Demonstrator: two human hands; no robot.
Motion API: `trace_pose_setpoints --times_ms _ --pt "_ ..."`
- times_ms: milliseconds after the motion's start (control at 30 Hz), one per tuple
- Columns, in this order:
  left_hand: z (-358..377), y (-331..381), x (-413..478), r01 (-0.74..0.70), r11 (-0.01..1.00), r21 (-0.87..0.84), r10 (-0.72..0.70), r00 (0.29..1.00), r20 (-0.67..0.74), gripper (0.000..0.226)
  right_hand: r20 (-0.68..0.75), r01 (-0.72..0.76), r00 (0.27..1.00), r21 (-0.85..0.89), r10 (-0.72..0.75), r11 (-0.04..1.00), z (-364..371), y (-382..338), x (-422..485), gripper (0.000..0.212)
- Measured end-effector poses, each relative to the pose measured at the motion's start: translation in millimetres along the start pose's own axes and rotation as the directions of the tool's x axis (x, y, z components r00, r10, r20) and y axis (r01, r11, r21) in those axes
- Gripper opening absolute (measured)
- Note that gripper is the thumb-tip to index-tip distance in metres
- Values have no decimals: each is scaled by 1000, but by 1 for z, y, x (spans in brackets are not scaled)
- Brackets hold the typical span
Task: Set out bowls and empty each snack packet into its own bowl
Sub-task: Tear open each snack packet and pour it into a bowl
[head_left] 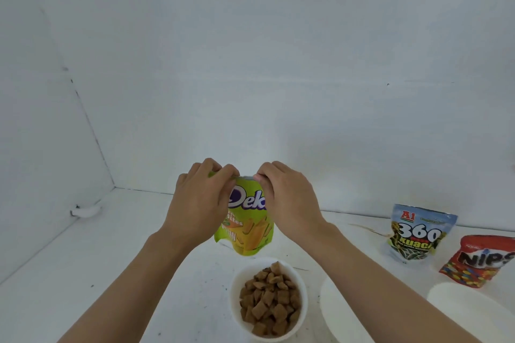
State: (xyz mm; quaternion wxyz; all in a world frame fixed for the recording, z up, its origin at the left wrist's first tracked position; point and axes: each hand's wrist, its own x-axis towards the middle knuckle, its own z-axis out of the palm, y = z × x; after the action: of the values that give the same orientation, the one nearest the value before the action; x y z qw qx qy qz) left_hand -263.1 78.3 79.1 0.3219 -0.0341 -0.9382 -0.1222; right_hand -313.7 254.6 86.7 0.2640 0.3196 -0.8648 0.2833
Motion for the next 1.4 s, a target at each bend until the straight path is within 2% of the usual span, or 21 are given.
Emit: trace_pose_setpoints --times_ms 133,300,700,900,1033,1233,1333,1400 --pt "-32 -39 -29 34 999 42 -35 999 24 16 67 33 997 46 -36 998 25 -46 -1 26" --pt "-46 -77 -71 91 995 45 -96 989 112 15 189 7 982 96 -26 995 59 -82 -15 26" --pt "-37 -106 -137 111 994 13 -110 941 319 20 416 -34 909 65 3 997 105 -105 -67 23" --pt "-35 -110 -144 142 987 -77 -111 942 318 18 340 -26 940 147 -26 989 108 -107 -74 5" --pt "-40 -113 -139 114 987 -112 -75 949 305 9 348 -4 936 178 -59 984 107 -105 -74 7" --pt "-38 -118 -140 99 986 -137 -52 949 312 9 373 48 920 208 -125 977 108 -109 -76 6" --pt "-39 -121 -136 122 981 -154 -58 929 366 3 393 76 909 176 -141 981 111 -110 -78 12" --pt "-41 -122 -132 157 973 -171 -71 903 425 7 407 89 901 163 -149 983 111 -111 -78 16"
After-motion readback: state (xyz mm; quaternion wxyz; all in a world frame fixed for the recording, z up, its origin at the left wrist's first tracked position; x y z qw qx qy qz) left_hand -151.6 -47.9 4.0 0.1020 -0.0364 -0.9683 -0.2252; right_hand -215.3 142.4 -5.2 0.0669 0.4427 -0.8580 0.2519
